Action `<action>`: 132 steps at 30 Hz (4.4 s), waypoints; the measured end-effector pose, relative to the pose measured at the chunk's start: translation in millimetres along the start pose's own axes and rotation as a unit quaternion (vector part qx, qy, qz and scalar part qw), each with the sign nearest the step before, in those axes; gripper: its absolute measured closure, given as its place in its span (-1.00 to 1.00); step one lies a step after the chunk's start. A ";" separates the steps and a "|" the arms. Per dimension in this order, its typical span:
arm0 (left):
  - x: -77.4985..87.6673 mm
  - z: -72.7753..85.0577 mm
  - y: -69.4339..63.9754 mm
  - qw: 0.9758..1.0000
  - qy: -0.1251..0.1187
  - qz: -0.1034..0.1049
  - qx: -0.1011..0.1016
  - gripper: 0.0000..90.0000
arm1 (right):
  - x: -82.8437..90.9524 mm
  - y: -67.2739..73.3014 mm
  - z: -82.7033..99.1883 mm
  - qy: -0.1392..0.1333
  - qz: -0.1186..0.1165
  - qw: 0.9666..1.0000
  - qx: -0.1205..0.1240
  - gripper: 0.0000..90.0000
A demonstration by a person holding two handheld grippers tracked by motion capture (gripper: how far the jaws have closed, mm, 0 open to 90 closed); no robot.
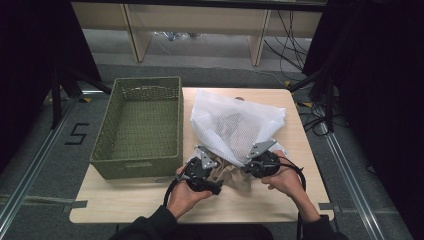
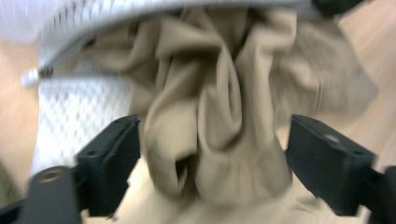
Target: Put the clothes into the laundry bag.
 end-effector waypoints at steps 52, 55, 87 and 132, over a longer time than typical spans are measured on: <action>-44.9 -15.6 17.9 0.999 0.021 -0.020 -0.043 -0.07 | -13.9 -24.6 23.0 0.027 -0.002 1.000 -0.007 1.00; -48.1 -14.4 16.4 0.999 0.025 -0.014 -0.042 -0.11 | -9.7 -29.0 27.6 0.027 0.010 0.999 -0.016 1.00; -31.9 5.2 6.0 0.999 0.001 0.043 -0.009 0.99 | -35.3 -19.5 -17.5 -0.028 0.022 0.999 0.021 0.99; -8.3 27.6 -4.9 0.997 0.010 0.072 -0.011 0.96 | -19.0 -14.1 29.2 0.076 0.040 0.993 0.083 1.00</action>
Point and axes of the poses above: each handheld gripper's, and its own axes: x roughly backward along the jaws, z roughly out of its underside, y roughly to its left, the point moved 8 cm from there along -x, roughly forward along the jaws, and after that the axes turned 8 degrees about -z, right-handed, at the moved point
